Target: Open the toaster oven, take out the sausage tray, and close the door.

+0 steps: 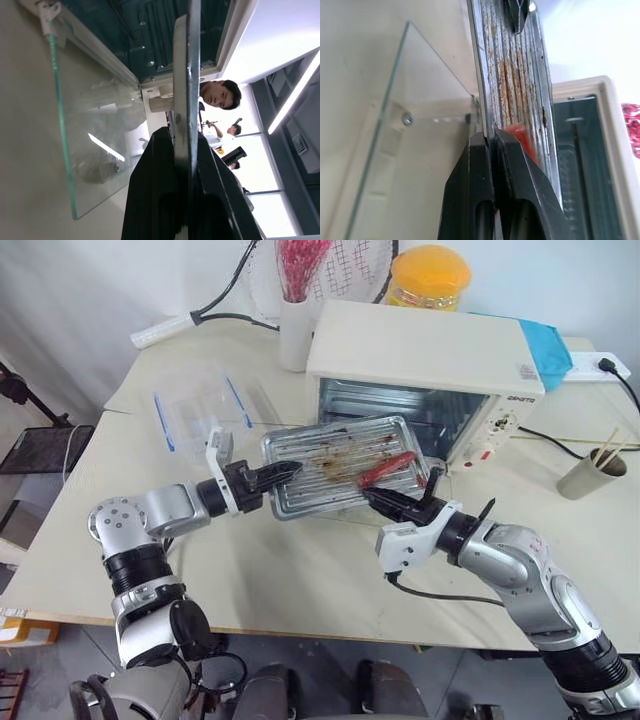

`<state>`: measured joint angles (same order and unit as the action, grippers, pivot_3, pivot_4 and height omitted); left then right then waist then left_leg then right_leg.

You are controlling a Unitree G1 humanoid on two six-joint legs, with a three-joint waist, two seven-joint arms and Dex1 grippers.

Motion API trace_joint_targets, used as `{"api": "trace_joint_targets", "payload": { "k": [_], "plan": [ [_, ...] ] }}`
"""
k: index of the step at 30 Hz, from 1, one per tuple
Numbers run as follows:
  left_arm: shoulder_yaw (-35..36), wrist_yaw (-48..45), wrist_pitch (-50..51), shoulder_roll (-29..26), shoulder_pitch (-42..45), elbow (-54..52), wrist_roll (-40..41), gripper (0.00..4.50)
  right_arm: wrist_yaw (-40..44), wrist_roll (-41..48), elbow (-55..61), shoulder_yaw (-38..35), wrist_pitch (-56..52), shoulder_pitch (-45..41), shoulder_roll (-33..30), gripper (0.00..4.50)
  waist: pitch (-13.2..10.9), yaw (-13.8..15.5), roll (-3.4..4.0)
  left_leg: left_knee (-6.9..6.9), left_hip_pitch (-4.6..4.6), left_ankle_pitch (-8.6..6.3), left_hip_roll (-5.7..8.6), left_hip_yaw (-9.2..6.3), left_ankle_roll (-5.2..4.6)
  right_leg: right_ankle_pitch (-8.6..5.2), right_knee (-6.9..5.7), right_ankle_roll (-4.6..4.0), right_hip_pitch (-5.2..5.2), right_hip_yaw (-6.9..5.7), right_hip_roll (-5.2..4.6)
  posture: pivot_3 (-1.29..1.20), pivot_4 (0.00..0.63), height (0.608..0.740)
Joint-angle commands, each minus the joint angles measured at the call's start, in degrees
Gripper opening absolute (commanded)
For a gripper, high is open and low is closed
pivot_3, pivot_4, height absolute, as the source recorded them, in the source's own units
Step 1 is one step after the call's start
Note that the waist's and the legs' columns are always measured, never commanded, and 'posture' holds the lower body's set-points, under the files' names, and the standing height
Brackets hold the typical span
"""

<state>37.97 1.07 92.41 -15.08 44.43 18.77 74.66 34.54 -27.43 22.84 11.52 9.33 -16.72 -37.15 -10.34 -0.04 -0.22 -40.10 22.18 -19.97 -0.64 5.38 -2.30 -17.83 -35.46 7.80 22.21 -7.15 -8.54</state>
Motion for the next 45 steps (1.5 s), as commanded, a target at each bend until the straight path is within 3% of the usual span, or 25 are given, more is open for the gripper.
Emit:
{"api": "trace_joint_targets", "payload": {
  "k": [1, 7, 12, 16, 21, 22, 31, 38, 45],
  "plan": [
    [1.63, 4.05, 0.08, -1.78, -0.35, 1.98, 8.17, 0.00, 0.10, 2.99, 1.04, -2.55, -0.76, 0.21, 0.17, 0.79, 0.00, -0.02, -0.01, 0.00, 0.00, 0.00, 0.00, 0.00, 0.00, 0.00, 0.00, 0.00, 0.00, 0.00, 0.00, 0.00, 0.150, 0.740],
    [1.00, 10.80, -1.73, -5.81, -5.60, 4.75, 20.79, 0.00, 0.83, 8.64, 3.04, -6.22, 3.61, 4.81, -2.50, 2.79, 0.00, -0.05, -0.02, 0.02, -0.04, 0.00, 0.00, -0.03, 0.00, 0.00, -0.06, 0.00, 0.00, 0.07, 0.00, 0.00, 0.150, 0.740],
    [-4.38, 14.60, -8.71, -11.50, -16.50, 0.23, 36.40, 0.00, 2.29, 18.07, 1.06, -15.10, 7.85, 12.45, -5.85, 2.79, 0.00, -0.07, -0.02, 0.06, -0.08, 0.00, 0.02, -0.04, 0.00, 0.00, -0.08, 0.00, 0.01, 0.27, 0.02, 0.00, 0.150, 0.740],
    [-2.20, 13.51, -13.95, -11.36, -25.79, -6.41, 38.34, 0.00, 8.06, 30.54, -9.76, -24.60, 14.24, 18.76, -9.57, 1.91, 0.00, 0.13, -0.04, 0.05, -0.31, 0.00, 0.02, -0.05, 0.00, -0.01, 0.13, -0.01, -0.37, 0.47, 0.04, 0.00, 0.150, 0.740],
    [1.47, 15.34, -21.36, -7.15, -34.14, -15.64, 38.34, 0.00, 19.12, 40.05, -21.49, -26.29, 12.34, 21.11, -14.40, 0.20, -0.02, -0.09, -0.06, 0.19, -1.06, -0.07, 0.00, -0.09, -0.06, -0.01, 0.73, -0.02, -1.38, 0.81, 0.07, 0.00, 0.150, 0.740],
    [3.00, 16.01, -23.53, -5.33, -35.80, -17.80, 38.34, 0.00, 20.71, 42.24, -23.47, -26.01, 10.03, 20.17, -14.24, 0.05, -0.01, -0.11, -0.05, 0.18, -1.13, -0.10, -0.07, -0.08, -0.03, -0.01, 0.77, -0.02, -1.43, 0.90, 0.08, 0.00, 0.150, 0.740],
    [7.49, 17.67, -34.77, 5.58, -44.83, -32.64, 38.34, 0.00, 30.89, 46.89, -39.10, -20.68, 7.70, 9.22, -9.27, 0.05, 0.00, -0.14, -0.03, 0.20, -1.25, -0.15, -0.16, -0.05, 0.06, -0.05, 0.89, -0.09, -1.52, 0.94, 0.08, 0.00, 0.150, 0.740],
    [7.12, 19.12, -39.35, 7.53, -46.37, -37.00, 38.34, 0.00, 36.32, 51.19, -45.54, -20.03, 4.45, 0.69, -3.95, 0.05, 0.00, 0.03, 0.01, 0.12, -1.13, -0.17, -0.10, -0.11, 0.03, -0.04, 1.03, -0.09, -1.53, 0.92, 0.06, 0.00, 0.150, 0.740],
    [7.02, 18.86, -42.06, 8.17, -48.49, -40.71, 38.34, 0.00, 31.87, 57.66, -40.60, -25.54, -1.29, -4.12, -1.91, 0.05, 0.00, -0.04, 0.03, 0.18, -1.09, -0.21, -0.13, -0.12, 0.02, -0.04, 1.04, -0.09, -1.51, 0.89, 0.08, 0.00, 0.150, 0.740]
  ]
}}
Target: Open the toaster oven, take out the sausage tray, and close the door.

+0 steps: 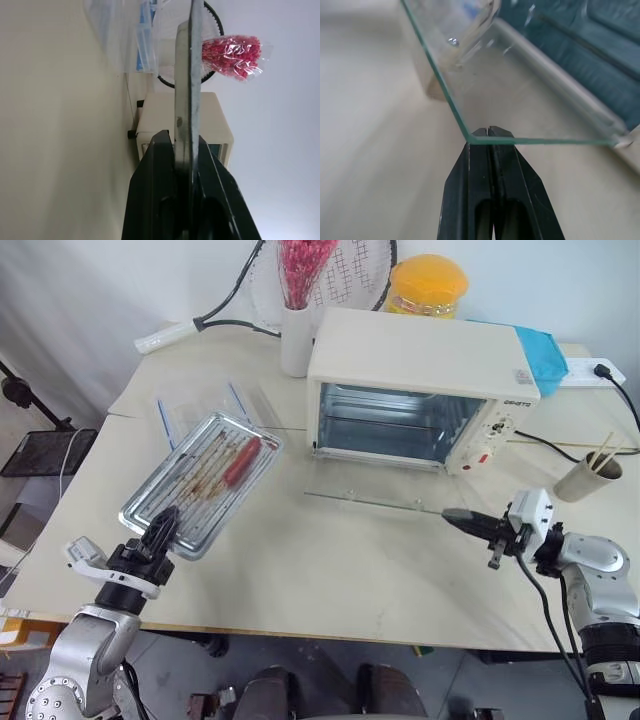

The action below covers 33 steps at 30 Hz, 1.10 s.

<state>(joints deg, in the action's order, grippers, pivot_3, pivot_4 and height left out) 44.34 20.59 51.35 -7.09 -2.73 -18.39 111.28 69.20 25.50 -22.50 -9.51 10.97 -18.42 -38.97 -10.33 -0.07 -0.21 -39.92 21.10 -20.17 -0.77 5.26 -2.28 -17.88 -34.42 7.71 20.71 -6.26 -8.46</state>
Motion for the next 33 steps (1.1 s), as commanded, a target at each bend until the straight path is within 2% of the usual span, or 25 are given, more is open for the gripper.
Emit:
{"api": "trace_joint_targets", "payload": {
  "k": [1, 8, 12, 15, 22, 26, 29, 33],
  "plan": [
    [0.53, -0.74, -1.28, 0.21, -1.75, -3.95, 1.72, 0.00, -4.38, 5.84, 6.29, -5.47, -4.45, -3.45, 0.08, 0.05, -0.01, 0.01, 0.02, 0.00, 0.01, -0.01, 0.01, 0.01, -0.01, 0.00, 0.01, 0.01, 0.00, 0.00, -0.01, 0.00, 0.150, 0.740],
    [-1.43, -2.90, -0.43, -0.69, -5.94, -4.35, 1.72, 0.00, -12.96, 14.26, 18.25, -9.24, -17.51, -7.79, 0.87, 0.05, -0.01, 0.13, 0.02, 0.05, 0.05, -0.10, -0.06, -0.04, 0.11, 0.00, 0.06, 0.00, 0.07, 0.01, -0.08, 0.00, 0.150, 0.740],
    [-4.27, -5.26, 2.78, -3.00, -6.62, -2.19, 1.72, 0.00, -11.48, 15.62, 27.23, -9.39, -23.12, -1.41, -2.33, 0.05, 0.00, 0.90, 0.03, 0.12, 0.18, -0.15, -0.05, -0.08, 0.09, -0.01, 0.16, -0.01, 0.15, 0.00, -0.10, 0.00, 0.150, 0.740],
    [-5.90, -7.15, 5.39, -5.06, -6.03, 0.33, 1.72, 0.00, -10.91, 16.32, 32.21, -11.05, -25.38, 4.09, -4.28, 0.64, 0.00, 1.36, 0.03, 0.25, 0.21, -0.21, 0.02, 0.01, -0.01, -0.01, 0.24, -0.01, 0.23, 0.04, -0.05, 0.00, 0.150, 0.740],
    [-14.75, -12.89, 15.82, -17.43, -1.31, 10.42, 1.72, 0.00, -6.73, 14.38, 42.41, -20.10, -22.27, 22.84, -6.30, 3.01, 0.02, 1.64, 0.09, 0.34, 0.19, -0.22, 0.09, 0.12, -0.07, 0.00, 0.28, -0.01, 0.25, 0.06, 0.04, 0.00, 0.150, 0.740],
    [-22.78, -14.02, 20.62, -22.95, 7.74, 19.20, 1.72, 0.00, -5.24, 13.06, 44.84, -25.67, -20.02, 34.12, -4.39, 4.42, 0.03, 1.71, 0.11, 0.33, 0.12, -0.19, 0.13, 0.12, -0.07, 0.01, 0.27, 0.01, 0.20, 0.13, 0.04, 0.00, 0.150, 0.740],
    [-29.62, -14.52, 23.63, -25.59, 15.28, 25.84, 1.72, 0.00, -4.35, 12.20, 45.83, -28.56, -18.23, 40.97, -2.46, 4.47, 0.04, 1.55, 0.13, 0.34, 0.08, -0.19, 0.12, 0.16, -0.05, 0.02, 0.20, 0.04, 0.22, 0.17, 0.05, 0.00, 0.150, 0.740],
    [-36.75, -16.35, 26.37, -25.07, 25.81, 34.00, -1.76, 0.00, -3.97, 11.64, 47.32, -30.69, -16.19, 47.59, 0.06, 4.47, 0.05, 1.55, 0.14, 0.43, 0.10, -0.17, 0.14, 0.24, -0.01, 0.02, 0.08, 0.04, 0.36, 0.14, 0.09, 0.00, 0.150, 0.740]
  ]
}}
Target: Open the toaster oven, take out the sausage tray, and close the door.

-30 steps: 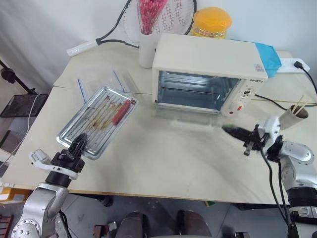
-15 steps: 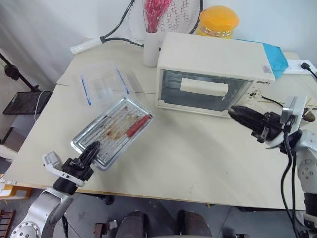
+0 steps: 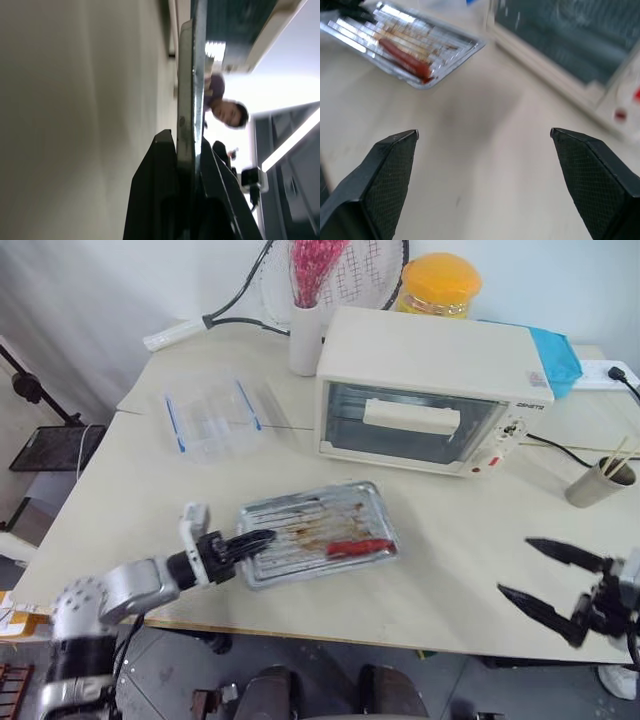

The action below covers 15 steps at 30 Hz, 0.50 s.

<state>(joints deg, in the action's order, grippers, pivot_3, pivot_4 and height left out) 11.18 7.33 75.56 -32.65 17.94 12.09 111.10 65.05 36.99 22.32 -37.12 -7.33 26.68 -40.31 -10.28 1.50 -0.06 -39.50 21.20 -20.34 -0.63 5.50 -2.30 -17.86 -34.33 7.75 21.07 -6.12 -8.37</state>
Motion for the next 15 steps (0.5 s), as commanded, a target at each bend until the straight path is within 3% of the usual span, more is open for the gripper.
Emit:
{"api": "trace_joint_targets", "payload": {
  "k": [1, 5, 12, 15],
  "plan": [
    [-5.06, -4.40, 2.84, 1.53, 8.15, 5.75, -4.29, 0.00, 0.02, -0.13, 2.64, -3.60, 2.77, 3.77, 2.10, 4.47, 0.00, -0.01, 0.00, 0.01, 0.01, 0.01, 0.01, 0.06, 0.00, 0.00, -0.01, 0.00, 0.05, -0.03, 0.02, 0.00, 0.150, 0.740],
    [-10.56, -13.31, 4.12, 4.83, 17.90, 12.98, -19.44, 0.00, -0.84, -0.58, 3.85, -4.97, 4.37, 7.74, 4.61, 4.47, 0.00, 0.15, -0.01, 0.04, 0.02, 0.08, 0.13, 0.23, -0.03, 0.03, -0.05, 0.07, 0.16, -0.09, 0.07, 0.00, 0.150, 0.740],
    [-12.66, -24.48, 2.16, 11.58, 28.09, 22.92, -37.61, 0.00, -2.85, -0.29, 6.68, -5.56, 5.14, 11.26, 7.04, 4.47, 0.01, 0.24, 0.00, 0.32, -0.02, 0.22, 0.38, 0.50, 0.05, 0.06, -0.02, 0.13, 0.38, 0.07, 0.08, 0.00, 0.150, 0.740],
    [-11.85, -27.20, 4.08, 12.43, 28.89, 22.45, -41.60, 0.84, -3.58, -0.11, 7.69, -5.63, 5.24, 12.08, 7.76, 4.50, 0.00, 0.25, -0.01, 0.32, -0.02, 0.26, 0.15, 0.47, 0.09, 0.07, -0.04, 0.15, 0.39, 0.10, 0.02, 0.00, 0.150, 0.740]
  ]
}}
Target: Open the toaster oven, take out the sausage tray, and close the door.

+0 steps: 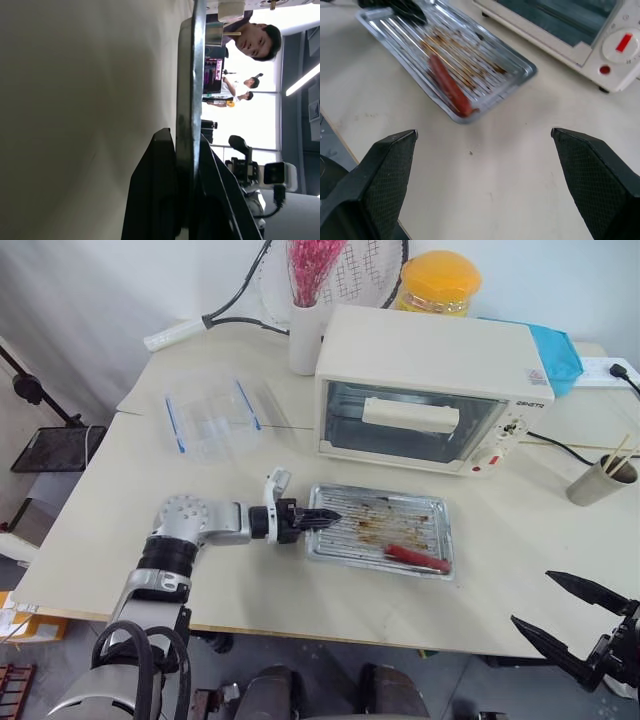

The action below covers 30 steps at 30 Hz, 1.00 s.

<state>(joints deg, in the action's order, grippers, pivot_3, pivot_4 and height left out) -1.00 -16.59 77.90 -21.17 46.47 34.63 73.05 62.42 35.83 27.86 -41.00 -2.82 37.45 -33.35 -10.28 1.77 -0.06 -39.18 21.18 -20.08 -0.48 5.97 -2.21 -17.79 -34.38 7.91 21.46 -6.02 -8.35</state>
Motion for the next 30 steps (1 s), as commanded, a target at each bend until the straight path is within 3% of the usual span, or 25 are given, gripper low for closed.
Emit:
{"api": "trace_joint_targets", "payload": {
  "k": [1, 8, 12, 17, 20, 23, 30],
  "plan": [
    [0.67, -3.99, 2.39, 1.06, 0.25, -0.64, -4.61, 1.15, -1.22, 1.01, 2.45, -1.59, 0.83, 1.50, 1.05, 4.50, -0.01, -0.09, -0.02, 0.00, 0.01, 0.00, -0.01, 0.00, 0.00, 0.00, 0.00, 0.00, 0.01, 0.00, 0.00, 0.00, 0.150, 0.740],
    [4.59, -5.95, 4.04, -0.38, -1.49, -5.22, -10.43, 3.33, -2.40, 0.51, 3.28, 0.13, 1.25, 1.72, 1.66, 4.50, -0.01, -0.31, -0.01, 0.05, 0.01, 0.00, -0.08, 0.00, 0.00, 0.00, 0.00, 0.01, 0.04, 0.00, 0.00, 0.00, 0.150, 0.740],
    [3.69, -11.78, 1.68, -7.21, -5.88, -15.07, -14.33, 4.47, -1.83, 0.08, 2.07, 1.39, 1.45, 0.48, 0.89, 4.50, -0.01, -0.96, -0.01, 0.07, -0.05, 0.00, -0.21, 0.05, 0.07, 0.00, -0.03, -0.01, 0.07, 0.01, 0.06, 0.00, 0.150, 0.740],
    [-1.30, -31.14, -18.36, -19.53, -15.53, -29.23, -25.03, 4.47, -0.79, -0.11, -0.48, 2.53, 1.19, -2.34, -0.97, 4.50, 0.01, -1.77, 0.03, 0.14, -0.11, -0.01, -0.29, 0.09, 0.24, -0.06, -0.07, -0.11, 0.12, 0.06, 0.12, 0.00, 0.150, 0.740],
    [0.00, -43.88, -38.70, -25.27, -23.99, -33.88, -33.24, 4.47, 0.45, 0.25, -1.78, 3.16, 0.78, -3.93, -2.33, 4.50, -0.01, -1.74, 0.07, 0.18, -0.06, -0.15, -0.26, 0.10, 0.47, -0.07, -0.01, -0.14, 0.18, 0.05, 0.02, 0.00, 0.150, 0.740],
    [4.00, -48.07, -59.73, -26.53, -29.85, -33.39, -41.47, 4.47, 2.08, 0.94, -3.19, 3.99, -0.08, -6.17, -4.55, 4.50, -0.04, -1.45, 0.13, 0.21, 0.00, -0.21, -0.23, 0.08, 0.51, -0.08, 0.27, -0.17, 0.23, 0.07, -0.23, 0.00, 0.150, 0.740],
    [7.62, -53.30, -79.35, -26.24, -31.67, -26.97, -48.29, 4.47, 4.12, 2.14, -4.46, 6.27, -3.09, -11.43, -8.80, 4.50, -0.06, -0.49, 0.18, 0.19, 0.06, -0.18, -0.29, -0.04, 0.31, -0.08, 0.36, -0.17, 0.20, 0.07, -0.44, 0.00, 0.150, 0.740]
  ]
}}
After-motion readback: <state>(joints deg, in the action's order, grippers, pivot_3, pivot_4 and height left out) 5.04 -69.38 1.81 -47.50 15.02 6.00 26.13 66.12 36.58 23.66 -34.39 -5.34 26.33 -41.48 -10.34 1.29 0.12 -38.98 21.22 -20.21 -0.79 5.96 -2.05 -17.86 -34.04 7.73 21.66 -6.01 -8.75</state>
